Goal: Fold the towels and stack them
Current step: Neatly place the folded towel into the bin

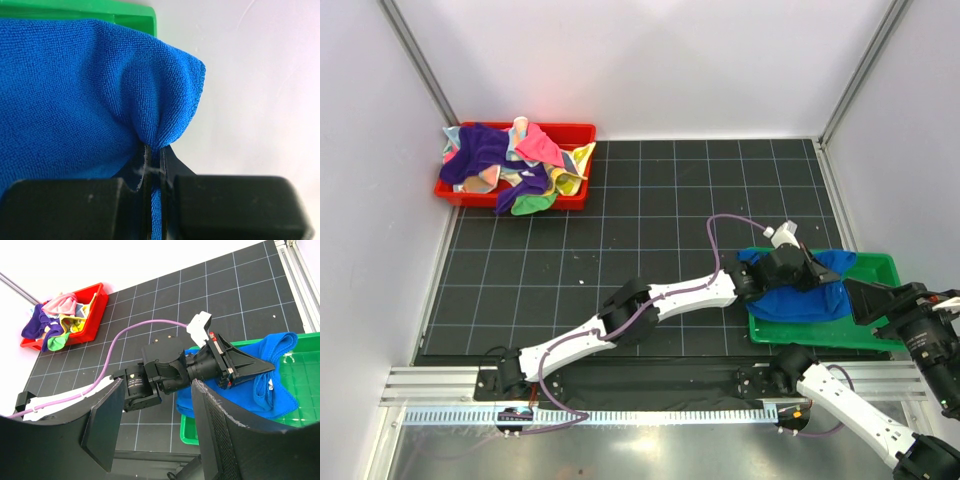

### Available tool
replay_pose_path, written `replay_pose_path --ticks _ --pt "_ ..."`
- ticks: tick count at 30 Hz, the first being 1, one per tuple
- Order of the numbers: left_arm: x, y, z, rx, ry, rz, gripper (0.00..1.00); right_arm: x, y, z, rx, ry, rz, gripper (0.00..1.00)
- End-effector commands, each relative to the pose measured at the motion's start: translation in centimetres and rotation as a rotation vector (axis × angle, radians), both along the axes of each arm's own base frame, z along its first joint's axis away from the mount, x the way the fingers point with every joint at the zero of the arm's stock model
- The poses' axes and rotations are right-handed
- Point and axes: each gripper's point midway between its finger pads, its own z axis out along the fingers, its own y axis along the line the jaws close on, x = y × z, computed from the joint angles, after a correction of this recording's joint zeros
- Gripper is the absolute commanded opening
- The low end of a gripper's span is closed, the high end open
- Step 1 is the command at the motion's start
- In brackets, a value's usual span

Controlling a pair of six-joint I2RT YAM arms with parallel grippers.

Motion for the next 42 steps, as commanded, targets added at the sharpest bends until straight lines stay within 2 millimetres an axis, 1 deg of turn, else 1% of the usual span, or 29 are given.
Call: replay_pose_path --ticks 1,3,10,25,28,29,34,36,37,38,39,40,41,42 --pt "-0.9 -0.8 4.1 -0.116 -0.04 -0.023 0.0 0.0 -0.5 0.5 -0.003 -0.029 -0.014 0.63" --pt "-0.9 -0.8 3.7 -0.112 -0.037 -0.023 0.0 0.1 -0.5 0.4 -0.005 -0.027 -0.016 0.63" --pt "-0.9 -1.1 3.5 -0.127 -0.03 -0.026 0.0 0.1 -0.6 0.2 -0.009 -0.025 -0.02 0.63" --pt "-1.2 -1.3 4.6 -0.174 -0.049 -0.048 0.0 0.1 -0.7 0.4 -0.01 -0.028 -0.027 0.63" --pt "-1.1 -1.3 4.6 -0.175 -0.048 -0.047 0.0 0.1 -0.8 0.4 -0.008 -0.031 -0.029 0.63" --pt "-1.6 -1.3 4.7 -0.178 -0.042 -0.073 0.0 0.1 -0.8 0.4 -0.01 -0.029 -0.029 0.63" --pt "-1.5 -1.3 4.1 -0.174 -0.024 -0.073 0.01 0.2 -0.7 0.2 -0.011 -0.026 -0.029 0.63" --pt "-1.6 -1.3 4.1 -0.176 -0.019 -0.074 0.1 0.2 -0.6 0.2 -0.01 -0.025 -0.028 0.63" --pt "-1.7 -1.4 4.0 -0.174 -0.019 -0.077 0.17 0.3 -0.6 0.3 -0.008 -0.024 -0.025 0.63" --pt "-1.7 -1.4 4.1 -0.176 -0.018 -0.075 0.33 0.2 -0.6 0.2 -0.01 -0.024 -0.028 0.63" --pt "-1.7 -1.4 4.0 -0.175 -0.017 -0.077 0.42 0.2 -0.6 0.3 -0.008 -0.025 -0.025 0.63" --pt "-1.6 -1.3 4.1 -0.18 -0.016 -0.075 0.46 0.2 -0.6 0.3 -0.009 -0.026 -0.029 0.63" --pt "-1.6 -1.4 4.1 -0.181 -0.018 -0.077 0.54 0.2 -0.6 0.4 -0.009 -0.026 -0.026 0.63" --pt "-1.6 -1.4 4.1 -0.183 -0.018 -0.078 0.57 0.2 -0.6 0.5 -0.007 -0.028 -0.023 0.63"
